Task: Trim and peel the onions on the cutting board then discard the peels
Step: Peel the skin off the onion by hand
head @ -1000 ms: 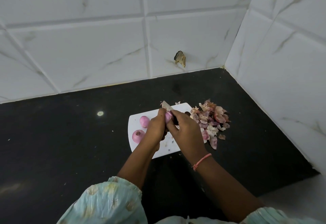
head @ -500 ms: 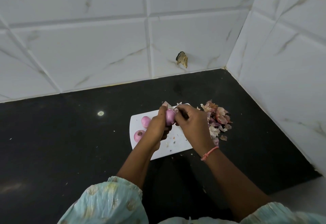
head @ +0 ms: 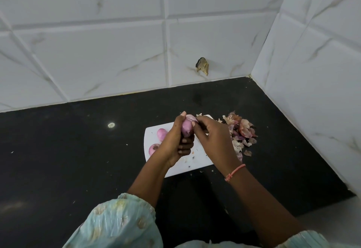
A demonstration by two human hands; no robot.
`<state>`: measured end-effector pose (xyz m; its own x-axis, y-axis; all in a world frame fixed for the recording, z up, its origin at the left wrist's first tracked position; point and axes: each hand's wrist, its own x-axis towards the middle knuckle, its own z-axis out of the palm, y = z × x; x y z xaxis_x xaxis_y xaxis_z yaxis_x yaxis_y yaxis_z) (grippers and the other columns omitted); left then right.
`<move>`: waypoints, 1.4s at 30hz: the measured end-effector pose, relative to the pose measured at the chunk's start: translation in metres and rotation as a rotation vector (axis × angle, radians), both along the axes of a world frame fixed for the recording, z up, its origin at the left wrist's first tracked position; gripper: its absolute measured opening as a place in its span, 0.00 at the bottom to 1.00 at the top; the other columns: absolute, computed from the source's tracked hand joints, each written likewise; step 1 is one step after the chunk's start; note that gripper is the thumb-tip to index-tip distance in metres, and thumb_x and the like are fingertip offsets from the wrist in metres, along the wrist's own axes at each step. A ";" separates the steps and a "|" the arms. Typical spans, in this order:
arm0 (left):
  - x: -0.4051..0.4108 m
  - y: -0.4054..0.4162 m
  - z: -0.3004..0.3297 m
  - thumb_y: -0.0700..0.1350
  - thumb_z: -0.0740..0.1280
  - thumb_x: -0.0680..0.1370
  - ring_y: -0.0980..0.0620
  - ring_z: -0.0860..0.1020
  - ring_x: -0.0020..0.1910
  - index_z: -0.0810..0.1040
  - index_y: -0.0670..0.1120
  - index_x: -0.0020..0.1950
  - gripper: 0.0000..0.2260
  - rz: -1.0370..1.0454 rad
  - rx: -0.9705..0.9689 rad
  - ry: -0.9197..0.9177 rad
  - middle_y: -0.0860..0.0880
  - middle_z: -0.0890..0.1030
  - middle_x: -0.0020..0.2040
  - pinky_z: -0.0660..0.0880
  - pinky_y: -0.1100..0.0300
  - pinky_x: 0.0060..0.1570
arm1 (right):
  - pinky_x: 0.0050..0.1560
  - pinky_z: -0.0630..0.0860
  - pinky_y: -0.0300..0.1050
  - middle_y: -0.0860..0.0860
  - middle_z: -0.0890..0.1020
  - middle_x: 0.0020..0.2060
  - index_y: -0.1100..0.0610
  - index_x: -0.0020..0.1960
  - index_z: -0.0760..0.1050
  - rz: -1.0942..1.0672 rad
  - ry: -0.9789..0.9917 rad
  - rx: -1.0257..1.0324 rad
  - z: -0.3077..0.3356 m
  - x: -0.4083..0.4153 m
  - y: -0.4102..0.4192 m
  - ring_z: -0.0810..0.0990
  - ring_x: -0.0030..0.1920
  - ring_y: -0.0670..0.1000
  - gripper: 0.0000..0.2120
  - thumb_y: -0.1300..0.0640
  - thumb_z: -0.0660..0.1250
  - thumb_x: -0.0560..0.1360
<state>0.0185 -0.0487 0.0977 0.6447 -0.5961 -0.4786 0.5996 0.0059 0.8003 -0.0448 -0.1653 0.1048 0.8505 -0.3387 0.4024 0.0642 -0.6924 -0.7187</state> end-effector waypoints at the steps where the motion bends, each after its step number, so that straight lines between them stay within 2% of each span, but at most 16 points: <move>1: -0.001 0.001 0.000 0.69 0.56 0.79 0.55 0.53 0.27 0.66 0.48 0.28 0.29 -0.033 0.011 0.006 0.50 0.57 0.29 0.48 0.59 0.28 | 0.40 0.78 0.43 0.50 0.84 0.39 0.58 0.53 0.81 -0.007 0.000 -0.026 -0.001 0.001 -0.001 0.81 0.40 0.46 0.07 0.56 0.66 0.79; 5: 0.001 0.005 0.003 0.70 0.54 0.78 0.56 0.54 0.23 0.67 0.48 0.25 0.31 -0.138 -0.003 0.038 0.51 0.58 0.26 0.50 0.62 0.24 | 0.45 0.76 0.34 0.48 0.84 0.45 0.57 0.54 0.80 0.060 -0.005 0.048 0.001 0.002 -0.007 0.80 0.45 0.43 0.07 0.59 0.67 0.78; 7: 0.005 0.007 0.005 0.71 0.56 0.76 0.57 0.55 0.22 0.70 0.47 0.28 0.31 -0.142 -0.011 0.051 0.51 0.58 0.26 0.51 0.63 0.22 | 0.43 0.76 0.33 0.47 0.83 0.43 0.57 0.52 0.80 0.089 0.018 0.101 0.004 0.000 -0.006 0.80 0.44 0.44 0.06 0.57 0.66 0.79; 9: 0.006 0.008 0.004 0.71 0.58 0.75 0.57 0.55 0.22 0.71 0.45 0.33 0.30 -0.119 -0.023 0.093 0.51 0.58 0.26 0.51 0.64 0.22 | 0.38 0.77 0.36 0.50 0.83 0.38 0.58 0.48 0.81 0.029 0.057 0.297 0.005 0.001 -0.004 0.82 0.39 0.45 0.10 0.53 0.65 0.79; 12: 0.005 0.006 0.001 0.70 0.59 0.74 0.56 0.55 0.22 0.70 0.44 0.35 0.28 -0.112 -0.055 0.151 0.51 0.58 0.27 0.52 0.64 0.20 | 0.35 0.78 0.42 0.57 0.84 0.36 0.61 0.45 0.81 -0.128 0.091 0.757 -0.004 0.009 -0.013 0.82 0.35 0.50 0.12 0.53 0.67 0.78; 13: 0.005 0.005 0.002 0.70 0.60 0.73 0.56 0.55 0.23 0.69 0.44 0.36 0.27 -0.120 -0.074 0.154 0.51 0.57 0.28 0.52 0.64 0.20 | 0.35 0.77 0.44 0.56 0.84 0.36 0.62 0.45 0.81 -0.198 0.113 0.780 -0.010 0.010 -0.020 0.82 0.34 0.50 0.12 0.53 0.68 0.78; 15: 0.003 0.006 0.003 0.68 0.61 0.72 0.55 0.53 0.25 0.68 0.45 0.39 0.24 -0.134 -0.120 0.154 0.49 0.55 0.31 0.51 0.64 0.22 | 0.39 0.77 0.45 0.52 0.84 0.37 0.60 0.46 0.81 -0.343 0.183 0.557 -0.029 0.010 -0.041 0.82 0.37 0.49 0.10 0.53 0.71 0.76; 17: 0.003 0.007 0.005 0.66 0.60 0.74 0.55 0.53 0.27 0.69 0.44 0.41 0.23 -0.135 -0.145 0.159 0.49 0.58 0.32 0.51 0.63 0.24 | 0.46 0.81 0.50 0.50 0.82 0.41 0.59 0.49 0.80 -0.453 0.209 0.381 -0.041 0.007 -0.063 0.82 0.42 0.49 0.05 0.58 0.72 0.74; 20: 0.004 0.006 0.002 0.63 0.55 0.78 0.56 0.59 0.26 0.73 0.42 0.42 0.24 -0.091 -0.164 0.193 0.48 0.67 0.33 0.56 0.64 0.24 | 0.53 0.81 0.54 0.52 0.81 0.48 0.59 0.57 0.79 -0.472 0.266 0.269 -0.047 0.005 -0.076 0.81 0.51 0.52 0.12 0.68 0.68 0.75; 22: 0.004 0.004 0.000 0.62 0.55 0.78 0.55 0.62 0.25 0.74 0.41 0.42 0.24 -0.039 -0.186 0.236 0.47 0.71 0.34 0.58 0.64 0.24 | 0.52 0.80 0.46 0.51 0.79 0.54 0.58 0.62 0.77 -0.418 0.233 0.227 -0.039 0.002 -0.067 0.79 0.55 0.49 0.15 0.66 0.67 0.76; 26: 0.002 -0.004 0.002 0.59 0.55 0.76 0.53 0.64 0.27 0.75 0.41 0.41 0.22 0.102 -0.208 0.309 0.46 0.72 0.35 0.61 0.62 0.27 | 0.46 0.77 0.32 0.43 0.80 0.51 0.53 0.59 0.78 -0.075 0.077 0.220 -0.005 -0.006 -0.019 0.79 0.50 0.40 0.12 0.54 0.70 0.76; 28: -0.001 -0.008 0.006 0.57 0.54 0.78 0.51 0.74 0.30 0.78 0.41 0.44 0.22 0.178 -0.224 0.325 0.45 0.77 0.34 0.69 0.62 0.31 | 0.46 0.76 0.30 0.42 0.82 0.51 0.52 0.59 0.79 0.046 0.070 0.175 0.002 -0.008 0.000 0.80 0.51 0.39 0.15 0.52 0.73 0.74; 31: -0.004 -0.012 0.011 0.55 0.52 0.81 0.48 0.84 0.32 0.80 0.41 0.44 0.24 0.270 -0.238 0.305 0.43 0.83 0.35 0.79 0.60 0.32 | 0.50 0.76 0.33 0.44 0.83 0.50 0.53 0.57 0.80 0.040 0.037 0.120 0.004 -0.007 0.012 0.80 0.50 0.41 0.15 0.52 0.75 0.72; 36: -0.006 -0.013 0.008 0.55 0.53 0.81 0.49 0.83 0.30 0.79 0.40 0.40 0.24 0.343 -0.169 0.243 0.43 0.83 0.34 0.77 0.58 0.37 | 0.50 0.80 0.45 0.45 0.85 0.47 0.54 0.53 0.82 0.003 0.002 0.162 0.002 -0.006 0.014 0.82 0.47 0.43 0.10 0.54 0.74 0.73; 40: -0.011 -0.015 0.010 0.55 0.53 0.81 0.50 0.78 0.31 0.79 0.44 0.25 0.30 0.388 -0.167 0.239 0.44 0.79 0.30 0.70 0.58 0.37 | 0.47 0.80 0.45 0.44 0.84 0.43 0.55 0.50 0.83 -0.017 -0.007 0.202 0.004 -0.007 0.018 0.82 0.45 0.44 0.10 0.51 0.73 0.72; 42: -0.011 -0.014 0.011 0.55 0.54 0.80 0.51 0.71 0.31 0.78 0.43 0.26 0.28 0.397 -0.155 0.270 0.45 0.76 0.28 0.66 0.59 0.35 | 0.47 0.80 0.45 0.44 0.85 0.42 0.55 0.49 0.83 -0.027 -0.007 0.205 0.002 -0.007 0.018 0.82 0.43 0.44 0.07 0.53 0.73 0.73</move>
